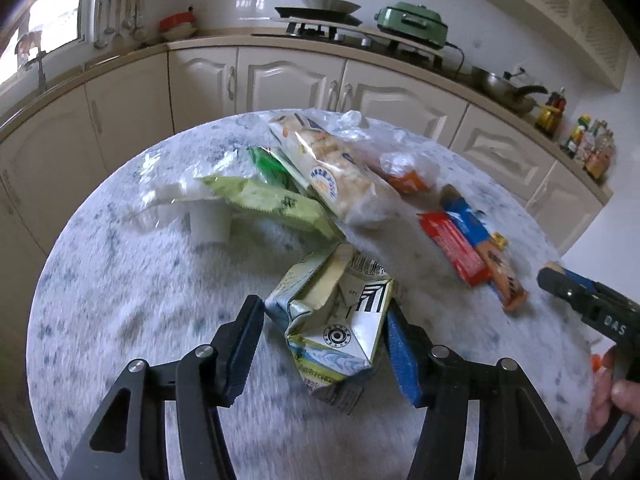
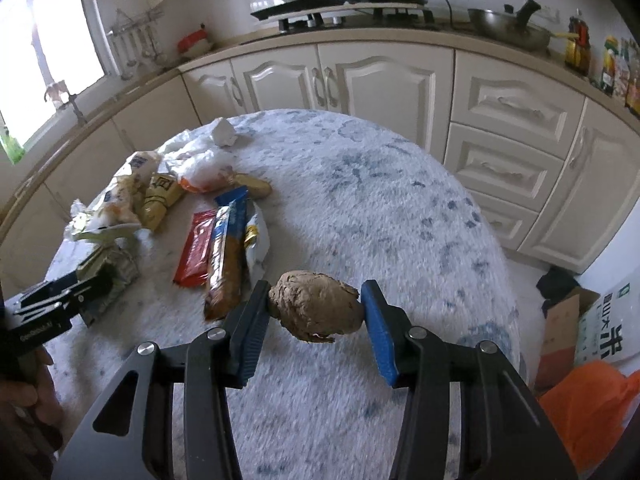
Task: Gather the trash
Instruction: 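Grasp the crumpled drink carton with the left tool while the right tool grasps the brown ball, then carry the carton and brown ball to the blue bin, then open both tools to drop the carton and ball into the bin, then return both tools to the table, then grasp the white cup with the left tool while the right tool grasps the bread wrapper, then carry the cup and bread wrapper to the blue bin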
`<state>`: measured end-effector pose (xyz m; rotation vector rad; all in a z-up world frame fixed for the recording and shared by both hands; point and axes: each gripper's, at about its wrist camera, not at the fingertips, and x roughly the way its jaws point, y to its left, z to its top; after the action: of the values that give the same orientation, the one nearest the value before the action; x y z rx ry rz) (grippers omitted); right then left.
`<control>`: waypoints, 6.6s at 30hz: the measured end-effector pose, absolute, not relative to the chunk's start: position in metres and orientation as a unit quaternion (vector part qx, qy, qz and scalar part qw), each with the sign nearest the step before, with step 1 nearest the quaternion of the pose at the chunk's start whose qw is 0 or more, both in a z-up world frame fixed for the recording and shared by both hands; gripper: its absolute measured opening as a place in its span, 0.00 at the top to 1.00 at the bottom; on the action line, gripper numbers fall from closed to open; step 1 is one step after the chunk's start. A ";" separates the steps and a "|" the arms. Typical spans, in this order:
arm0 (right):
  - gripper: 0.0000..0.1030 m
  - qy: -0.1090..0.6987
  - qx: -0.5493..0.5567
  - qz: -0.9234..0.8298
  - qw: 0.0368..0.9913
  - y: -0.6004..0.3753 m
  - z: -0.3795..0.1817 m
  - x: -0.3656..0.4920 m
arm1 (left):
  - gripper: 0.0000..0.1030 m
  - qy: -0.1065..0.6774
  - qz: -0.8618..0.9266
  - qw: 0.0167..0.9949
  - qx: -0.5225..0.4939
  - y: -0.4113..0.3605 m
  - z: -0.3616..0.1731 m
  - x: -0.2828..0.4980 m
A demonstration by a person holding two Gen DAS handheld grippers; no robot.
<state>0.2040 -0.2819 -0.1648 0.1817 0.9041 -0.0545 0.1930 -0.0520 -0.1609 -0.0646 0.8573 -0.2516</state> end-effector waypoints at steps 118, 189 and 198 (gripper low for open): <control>0.00 0.259 0.035 -0.001 0.965 -0.211 -0.007 0.149 | 0.01 0.215 -0.067 0.973 -0.053 -0.001 -0.043 -0.022; 0.74 0.409 0.043 0.105 0.905 -0.169 -0.119 0.262 | 0.85 0.398 -0.104 0.909 -0.067 0.046 -0.161 0.257; 0.74 0.386 0.059 0.097 0.915 -0.188 -0.106 0.222 | 0.85 0.367 -0.099 0.923 -0.054 0.042 -0.143 0.198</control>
<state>0.2217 -0.1882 -0.1057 0.1220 0.7954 0.2004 0.1977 0.0416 -0.1432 -0.1116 0.7536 -0.2022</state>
